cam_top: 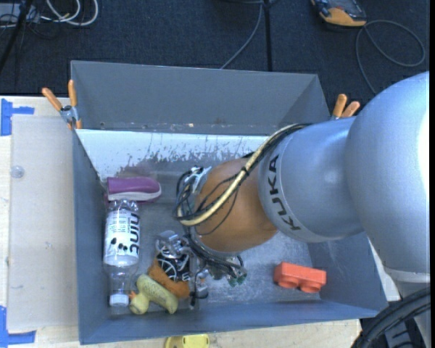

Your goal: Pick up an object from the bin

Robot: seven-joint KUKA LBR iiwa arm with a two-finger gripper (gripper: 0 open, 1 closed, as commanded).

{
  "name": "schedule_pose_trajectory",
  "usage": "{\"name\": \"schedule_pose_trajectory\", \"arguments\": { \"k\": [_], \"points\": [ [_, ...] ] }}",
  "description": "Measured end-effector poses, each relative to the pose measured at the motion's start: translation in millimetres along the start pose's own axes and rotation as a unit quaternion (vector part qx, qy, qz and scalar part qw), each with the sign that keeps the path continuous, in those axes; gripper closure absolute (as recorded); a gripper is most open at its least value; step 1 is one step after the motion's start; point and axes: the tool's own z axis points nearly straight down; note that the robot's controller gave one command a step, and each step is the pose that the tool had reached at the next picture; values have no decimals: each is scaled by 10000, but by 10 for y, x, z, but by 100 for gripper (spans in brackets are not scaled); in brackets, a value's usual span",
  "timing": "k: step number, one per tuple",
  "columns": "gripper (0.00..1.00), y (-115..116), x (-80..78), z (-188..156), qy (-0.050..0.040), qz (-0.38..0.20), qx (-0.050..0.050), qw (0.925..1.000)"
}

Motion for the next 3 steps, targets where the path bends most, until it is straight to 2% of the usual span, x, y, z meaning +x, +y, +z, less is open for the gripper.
{"name": "schedule_pose_trajectory", "arguments": {
  "k": [1, 2, 3],
  "points": [
    [100, 72, 32, 42, -128, 573, 24, 9983],
    [100, 71, 32, 43, -127, 577, 23, 9983],
    [100, 75, 75, -763, -119, 519, 21, 9986]
  ]
}}
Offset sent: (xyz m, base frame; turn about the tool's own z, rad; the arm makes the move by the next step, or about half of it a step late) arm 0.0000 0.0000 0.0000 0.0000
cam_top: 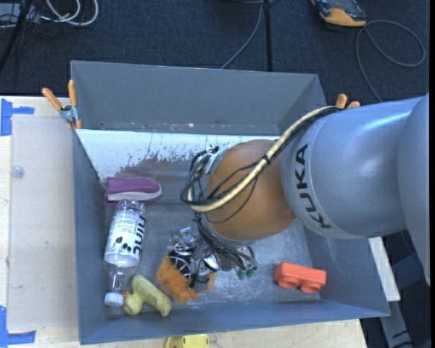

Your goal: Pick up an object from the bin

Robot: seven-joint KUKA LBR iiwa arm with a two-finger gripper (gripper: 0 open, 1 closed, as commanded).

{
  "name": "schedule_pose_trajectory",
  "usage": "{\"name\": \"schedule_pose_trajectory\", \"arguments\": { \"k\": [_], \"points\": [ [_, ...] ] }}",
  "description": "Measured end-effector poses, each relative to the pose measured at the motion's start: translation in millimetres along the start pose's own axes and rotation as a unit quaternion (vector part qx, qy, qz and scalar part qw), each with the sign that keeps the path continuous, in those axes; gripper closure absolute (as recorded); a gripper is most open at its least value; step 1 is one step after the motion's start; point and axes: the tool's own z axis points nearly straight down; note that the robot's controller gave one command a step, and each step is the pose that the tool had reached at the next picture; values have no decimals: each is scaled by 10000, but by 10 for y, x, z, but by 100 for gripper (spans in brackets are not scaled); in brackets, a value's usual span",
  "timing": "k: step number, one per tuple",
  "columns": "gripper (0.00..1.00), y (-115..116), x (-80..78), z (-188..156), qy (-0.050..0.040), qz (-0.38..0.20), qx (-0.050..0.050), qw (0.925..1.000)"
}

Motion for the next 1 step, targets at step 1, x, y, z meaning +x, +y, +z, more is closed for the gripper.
{"name": "schedule_pose_trajectory", "arguments": {
  "k": [1],
  "points": [
    [100, -2, 0, 0, 1, 8, 0, 10000]
  ]
}}
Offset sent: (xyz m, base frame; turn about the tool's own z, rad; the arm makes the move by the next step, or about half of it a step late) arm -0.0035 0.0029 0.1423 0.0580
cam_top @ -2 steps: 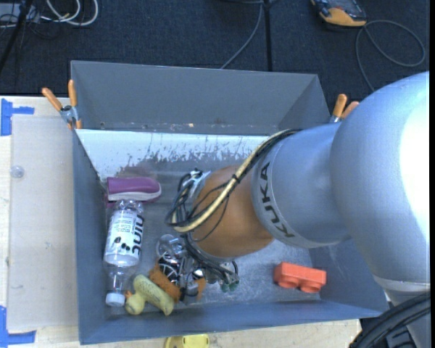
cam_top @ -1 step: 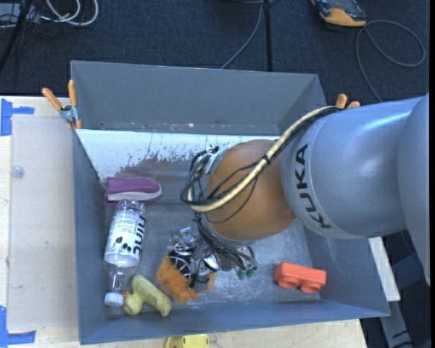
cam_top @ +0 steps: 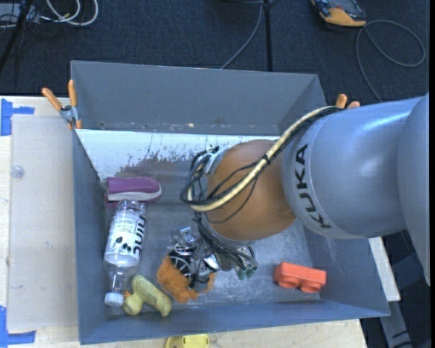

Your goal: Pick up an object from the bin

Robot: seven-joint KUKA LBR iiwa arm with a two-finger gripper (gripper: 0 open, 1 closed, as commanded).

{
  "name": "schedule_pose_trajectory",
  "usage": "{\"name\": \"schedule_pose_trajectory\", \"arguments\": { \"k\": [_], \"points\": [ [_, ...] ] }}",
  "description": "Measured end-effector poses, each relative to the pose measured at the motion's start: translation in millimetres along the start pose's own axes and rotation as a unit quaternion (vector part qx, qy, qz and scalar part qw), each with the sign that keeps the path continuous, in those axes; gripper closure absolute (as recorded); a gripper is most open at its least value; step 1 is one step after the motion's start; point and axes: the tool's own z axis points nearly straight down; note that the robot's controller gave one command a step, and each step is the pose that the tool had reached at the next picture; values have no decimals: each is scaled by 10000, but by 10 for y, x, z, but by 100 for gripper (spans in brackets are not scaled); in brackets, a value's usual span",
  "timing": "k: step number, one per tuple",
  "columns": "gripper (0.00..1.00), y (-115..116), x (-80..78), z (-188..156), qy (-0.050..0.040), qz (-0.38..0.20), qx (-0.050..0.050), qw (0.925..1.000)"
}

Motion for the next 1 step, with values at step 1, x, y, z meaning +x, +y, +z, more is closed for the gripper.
{"name": "schedule_pose_trajectory", "arguments": {
  "k": [1],
  "points": [
    [100, 16, 1, -454, 42, 64, -1, 10000]
  ]
}}
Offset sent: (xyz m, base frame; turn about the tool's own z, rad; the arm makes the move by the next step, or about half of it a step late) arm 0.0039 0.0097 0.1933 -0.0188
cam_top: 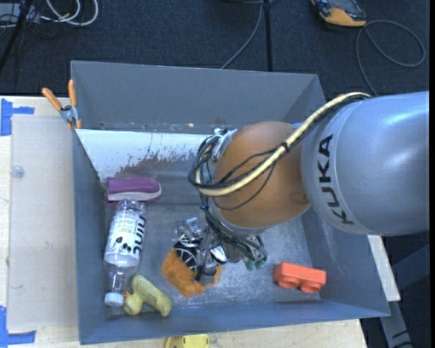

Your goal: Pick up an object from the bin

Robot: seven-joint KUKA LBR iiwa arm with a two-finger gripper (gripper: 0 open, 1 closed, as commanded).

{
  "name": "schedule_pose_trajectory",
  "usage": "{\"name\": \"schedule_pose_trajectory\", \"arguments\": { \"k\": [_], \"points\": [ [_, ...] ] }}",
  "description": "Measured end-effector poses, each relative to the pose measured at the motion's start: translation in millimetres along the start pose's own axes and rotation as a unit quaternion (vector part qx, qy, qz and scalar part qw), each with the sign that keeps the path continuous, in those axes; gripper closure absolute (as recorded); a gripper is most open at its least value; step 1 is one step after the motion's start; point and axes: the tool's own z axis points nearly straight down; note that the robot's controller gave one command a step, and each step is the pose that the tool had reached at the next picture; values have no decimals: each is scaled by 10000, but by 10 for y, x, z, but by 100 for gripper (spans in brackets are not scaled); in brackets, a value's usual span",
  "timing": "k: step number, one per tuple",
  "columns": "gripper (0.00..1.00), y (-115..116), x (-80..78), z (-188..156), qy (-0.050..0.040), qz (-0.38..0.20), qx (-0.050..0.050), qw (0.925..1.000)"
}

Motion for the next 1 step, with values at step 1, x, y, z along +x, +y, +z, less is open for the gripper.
{"name": "schedule_pose_trajectory", "arguments": {
  "k": [1],
  "points": [
    [100, 68, -160, -1469, -45, -149, 0, 9999]
  ]
}}
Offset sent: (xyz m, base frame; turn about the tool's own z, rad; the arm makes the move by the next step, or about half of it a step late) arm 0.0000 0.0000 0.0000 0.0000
